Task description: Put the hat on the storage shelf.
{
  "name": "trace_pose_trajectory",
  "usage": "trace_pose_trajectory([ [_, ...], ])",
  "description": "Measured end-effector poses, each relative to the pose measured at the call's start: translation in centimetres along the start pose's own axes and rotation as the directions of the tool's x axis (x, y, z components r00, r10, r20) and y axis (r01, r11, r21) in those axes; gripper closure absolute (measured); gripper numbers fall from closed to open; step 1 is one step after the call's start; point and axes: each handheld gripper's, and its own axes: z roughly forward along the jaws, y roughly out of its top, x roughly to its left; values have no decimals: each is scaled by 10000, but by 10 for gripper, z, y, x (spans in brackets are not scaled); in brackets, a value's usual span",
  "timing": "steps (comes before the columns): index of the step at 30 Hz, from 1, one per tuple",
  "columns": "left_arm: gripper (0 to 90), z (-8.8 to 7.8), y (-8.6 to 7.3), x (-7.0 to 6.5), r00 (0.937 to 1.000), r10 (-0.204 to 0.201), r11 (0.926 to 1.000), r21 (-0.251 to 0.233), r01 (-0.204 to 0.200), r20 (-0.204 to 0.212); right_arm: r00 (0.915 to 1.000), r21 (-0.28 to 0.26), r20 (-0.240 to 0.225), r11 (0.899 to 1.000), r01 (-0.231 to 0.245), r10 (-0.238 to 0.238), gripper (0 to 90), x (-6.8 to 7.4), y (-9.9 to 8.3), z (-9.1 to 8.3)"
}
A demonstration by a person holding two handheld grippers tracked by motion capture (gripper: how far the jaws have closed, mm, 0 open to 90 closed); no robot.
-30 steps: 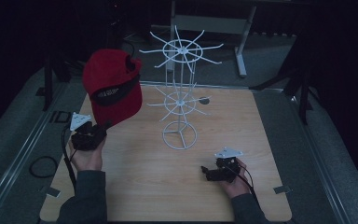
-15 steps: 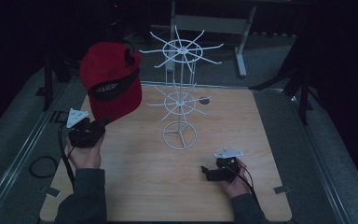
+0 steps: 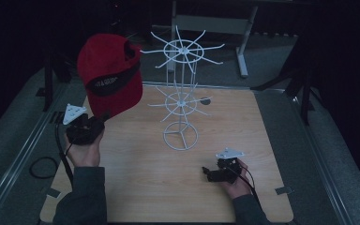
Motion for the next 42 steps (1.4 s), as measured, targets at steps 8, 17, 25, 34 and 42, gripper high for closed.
trace_pose_trajectory([
  [8,858,-5,6,-2,9999,22,9999,-142,-20,100,10000,-7,0,10000,10,-10,112,0,0,0],
  [17,858,-8,11,-3,9999,12,9995,-320,-9,110,10000,-14,5,10000,21,-21,112,0,0,0],
  [25,857,-13,15,-4,10000,21,9991,-414,-17,91,10000,-13,5,10000,20,-20,112,0,0,0],
  [34,857,-18,19,-3,9999,-9,9983,-585,17,125,10000,-5,6,10000,19,-19,112,0,0,0],
  [42,858,-20,22,-6,9998,72,9976,-685,-59,188,10000,-5,5,10000,16,-16,112,0,0,0],
])
